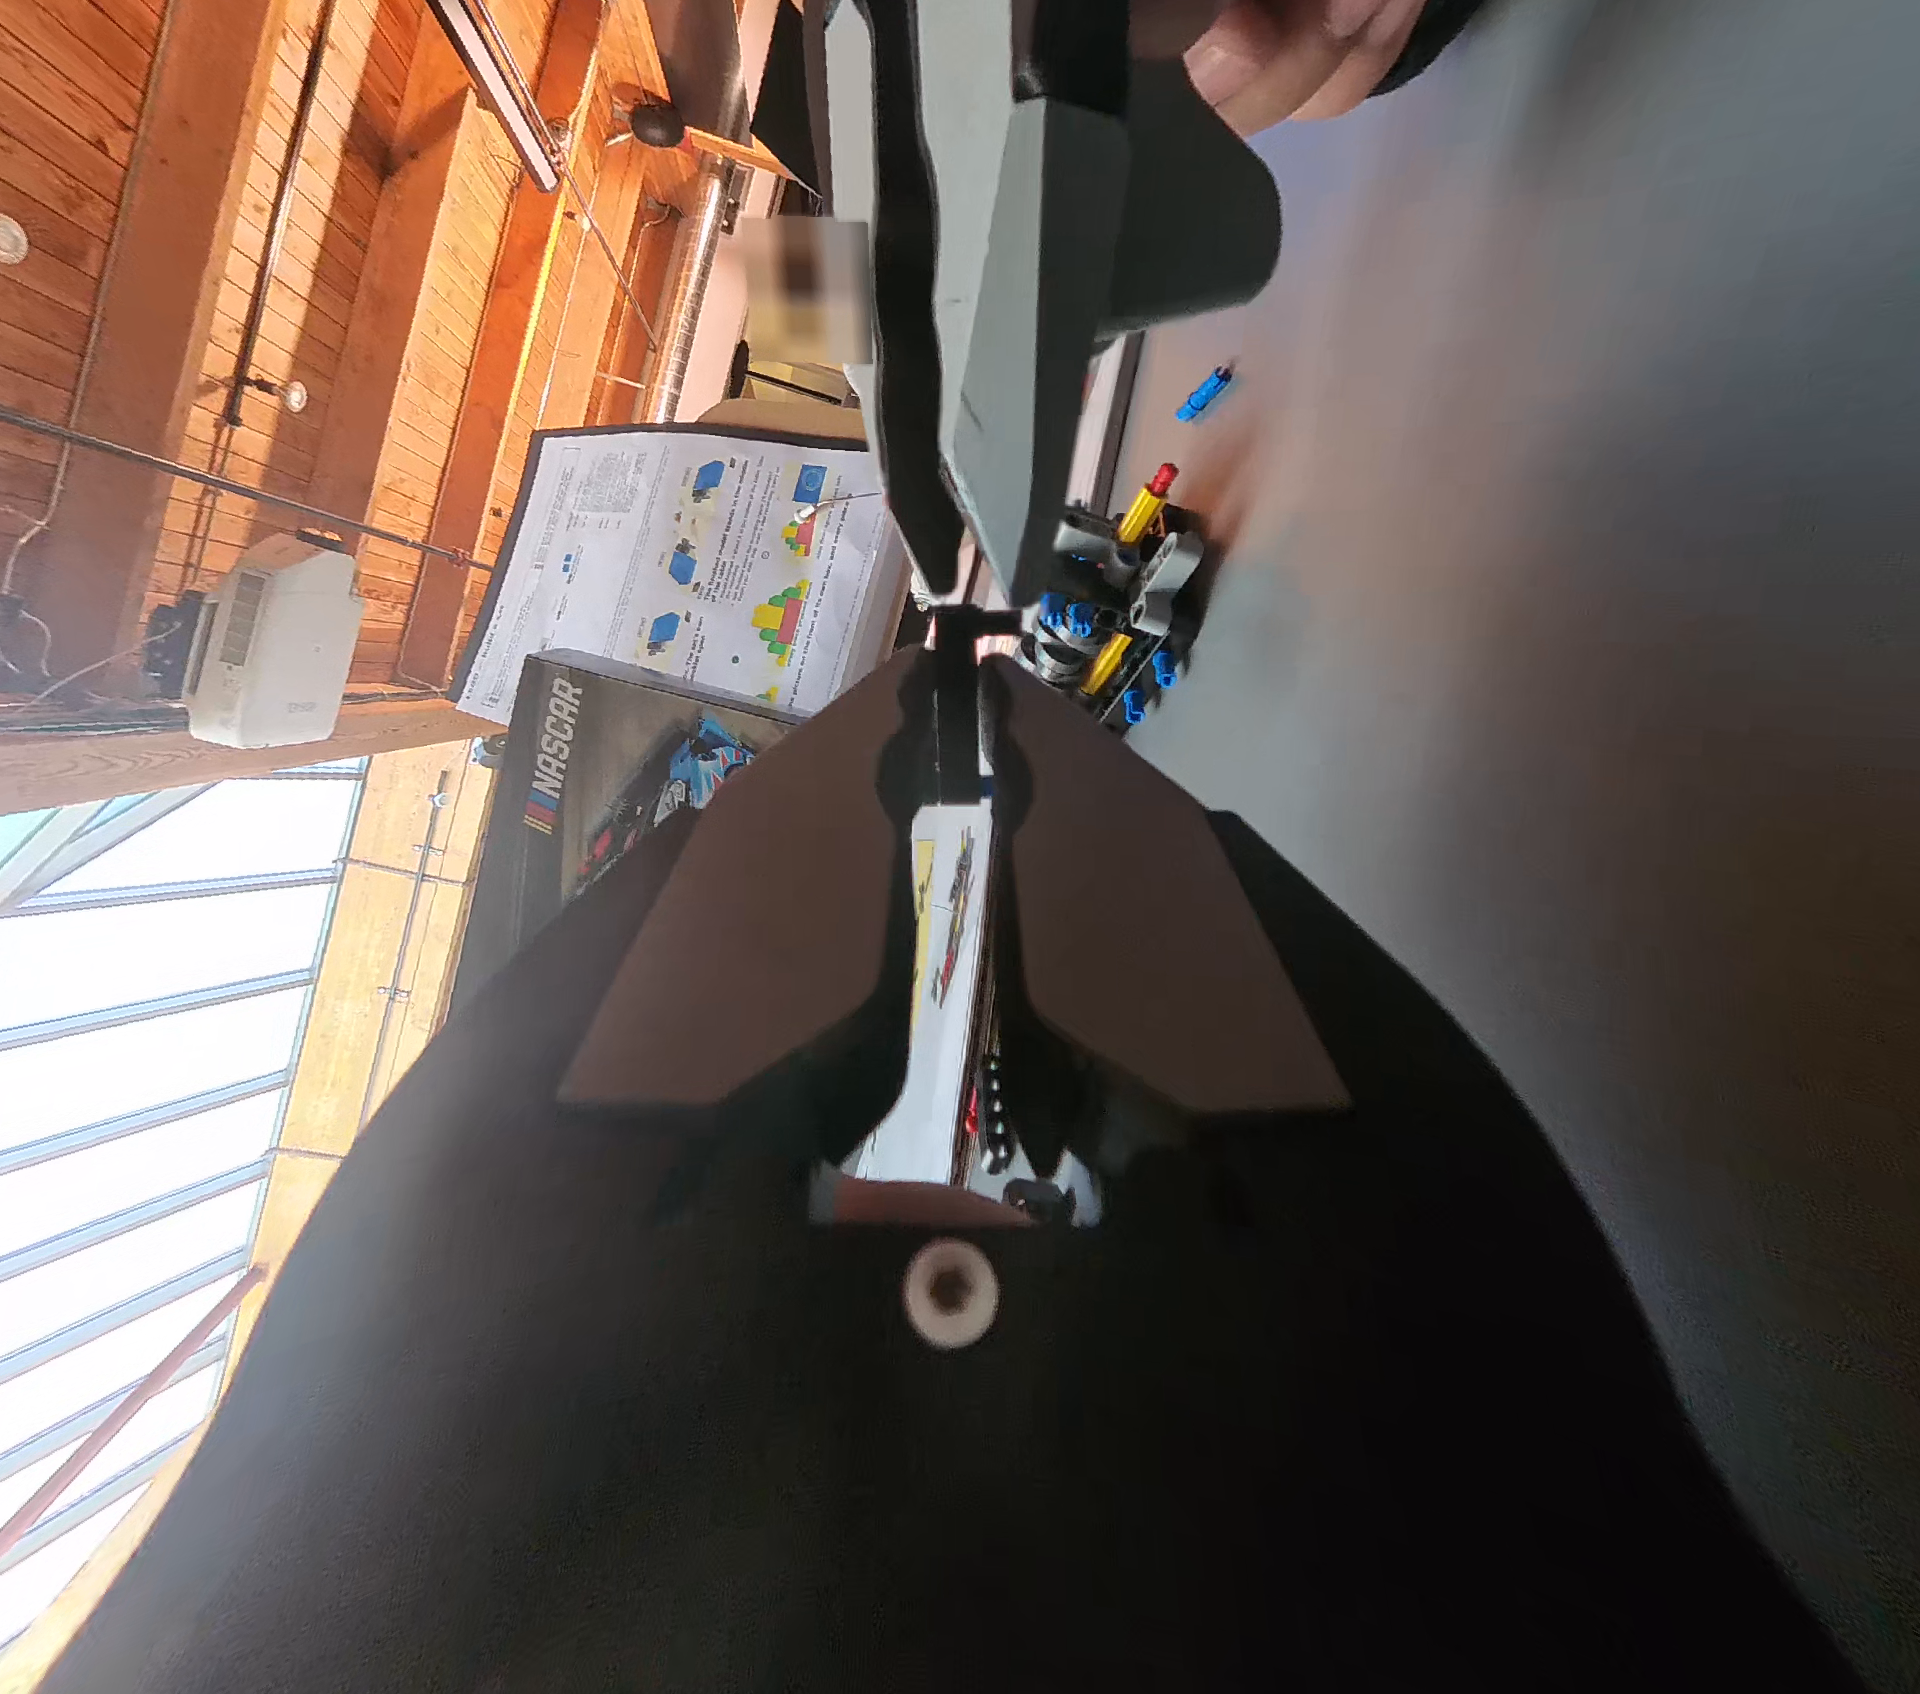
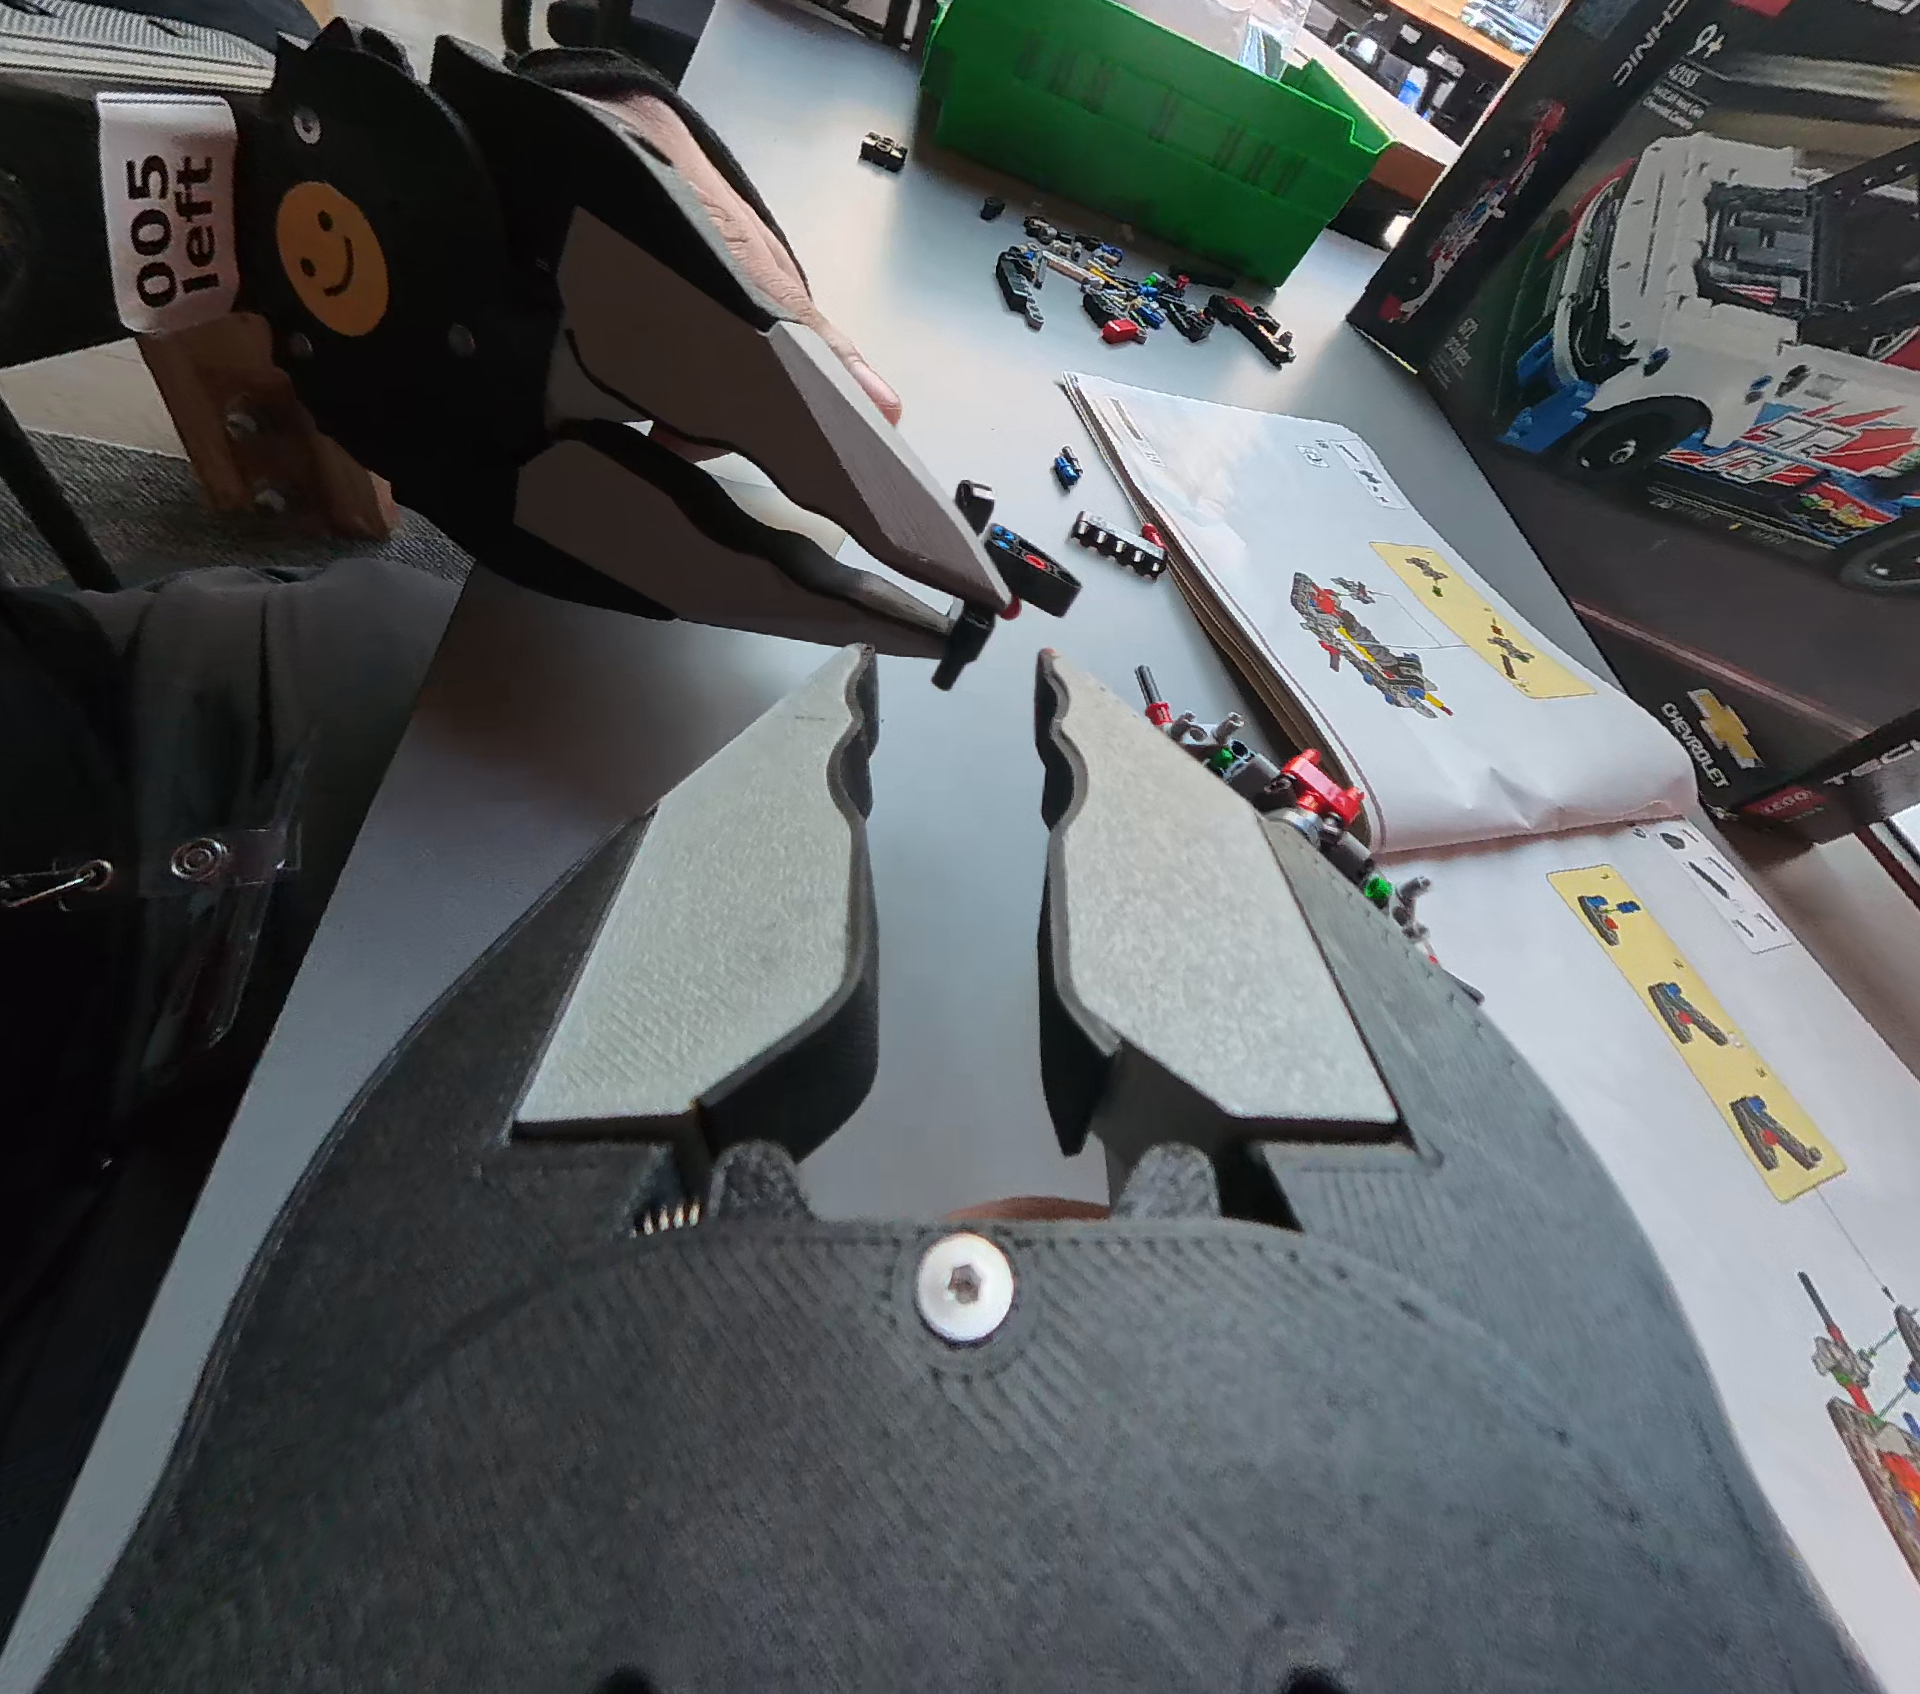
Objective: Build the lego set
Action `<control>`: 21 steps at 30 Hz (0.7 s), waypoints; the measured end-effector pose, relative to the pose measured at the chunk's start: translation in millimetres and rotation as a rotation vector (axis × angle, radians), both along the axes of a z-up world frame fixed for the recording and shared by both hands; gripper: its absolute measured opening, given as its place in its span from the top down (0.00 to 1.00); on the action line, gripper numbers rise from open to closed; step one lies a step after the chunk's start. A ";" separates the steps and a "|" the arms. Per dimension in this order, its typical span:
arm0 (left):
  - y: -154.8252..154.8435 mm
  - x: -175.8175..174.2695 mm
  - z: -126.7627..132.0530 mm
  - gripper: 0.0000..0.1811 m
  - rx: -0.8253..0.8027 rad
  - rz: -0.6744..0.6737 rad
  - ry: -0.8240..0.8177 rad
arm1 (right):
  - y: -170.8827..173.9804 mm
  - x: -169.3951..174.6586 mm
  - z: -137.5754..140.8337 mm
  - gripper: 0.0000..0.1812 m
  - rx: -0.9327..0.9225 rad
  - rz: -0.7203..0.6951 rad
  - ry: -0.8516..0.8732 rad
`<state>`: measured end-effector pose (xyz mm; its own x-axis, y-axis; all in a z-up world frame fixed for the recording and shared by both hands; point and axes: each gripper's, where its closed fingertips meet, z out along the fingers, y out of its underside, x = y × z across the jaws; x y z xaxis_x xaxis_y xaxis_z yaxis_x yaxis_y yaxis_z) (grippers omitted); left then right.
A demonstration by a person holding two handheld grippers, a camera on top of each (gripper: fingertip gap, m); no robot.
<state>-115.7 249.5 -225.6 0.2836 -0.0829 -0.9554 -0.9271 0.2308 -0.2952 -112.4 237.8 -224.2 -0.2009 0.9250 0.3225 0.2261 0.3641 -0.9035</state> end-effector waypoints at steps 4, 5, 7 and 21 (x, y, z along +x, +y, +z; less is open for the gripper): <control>0.0 -3.4 0.6 0.97 -0.003 0.010 -0.005 | 19.4 6.9 5.7 0.85 -0.043 -0.064 0.024; -0.1 -3.9 0.9 0.97 -0.003 0.010 -0.009 | 25.7 9.7 8.5 0.85 -0.058 -0.085 0.038; 0.3 -4.9 -0.2 0.97 -0.009 0.013 -0.008 | 37.5 15.9 13.3 0.85 -0.093 -0.120 0.063; 7.0 -17.3 -7.7 0.97 -0.053 0.071 -0.003 | 72.3 22.0 1.7 0.80 -0.181 -0.261 0.002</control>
